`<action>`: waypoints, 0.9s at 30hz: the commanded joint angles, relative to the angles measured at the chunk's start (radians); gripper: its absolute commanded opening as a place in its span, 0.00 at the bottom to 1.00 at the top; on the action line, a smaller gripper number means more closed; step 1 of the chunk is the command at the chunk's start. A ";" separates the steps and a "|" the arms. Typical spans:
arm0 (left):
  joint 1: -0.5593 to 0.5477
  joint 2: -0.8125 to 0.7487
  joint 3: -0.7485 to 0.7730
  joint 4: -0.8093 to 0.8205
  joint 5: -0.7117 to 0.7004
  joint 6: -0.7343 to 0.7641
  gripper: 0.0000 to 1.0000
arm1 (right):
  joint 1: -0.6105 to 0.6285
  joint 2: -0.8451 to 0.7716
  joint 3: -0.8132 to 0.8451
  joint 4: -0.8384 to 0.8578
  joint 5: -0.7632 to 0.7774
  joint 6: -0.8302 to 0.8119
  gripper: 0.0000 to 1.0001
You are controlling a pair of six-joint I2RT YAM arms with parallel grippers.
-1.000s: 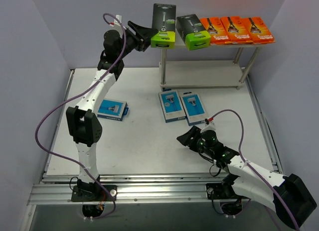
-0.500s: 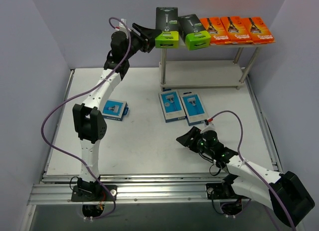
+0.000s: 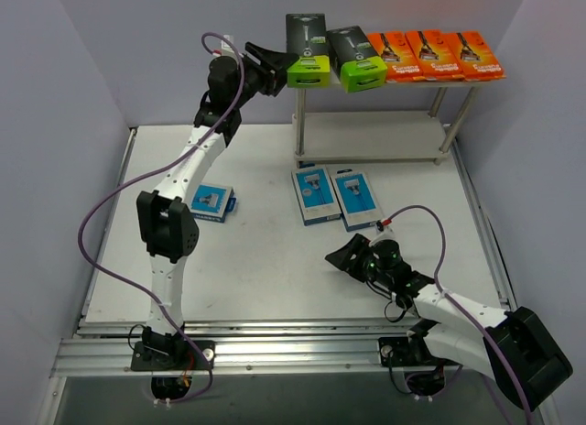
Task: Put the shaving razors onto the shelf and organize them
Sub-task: Place the shaving razor onto shelf
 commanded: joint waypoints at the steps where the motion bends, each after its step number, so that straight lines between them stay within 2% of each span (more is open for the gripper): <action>1: -0.013 -0.001 0.158 0.079 0.003 0.004 0.33 | -0.016 -0.001 -0.010 0.044 -0.017 -0.018 0.54; 10: -0.013 0.059 0.249 0.020 0.023 -0.021 0.33 | -0.052 0.027 -0.024 0.070 -0.052 -0.028 0.54; 27: -0.016 0.052 0.195 0.026 -0.012 -0.044 0.32 | -0.115 0.090 -0.032 0.115 -0.102 -0.051 0.55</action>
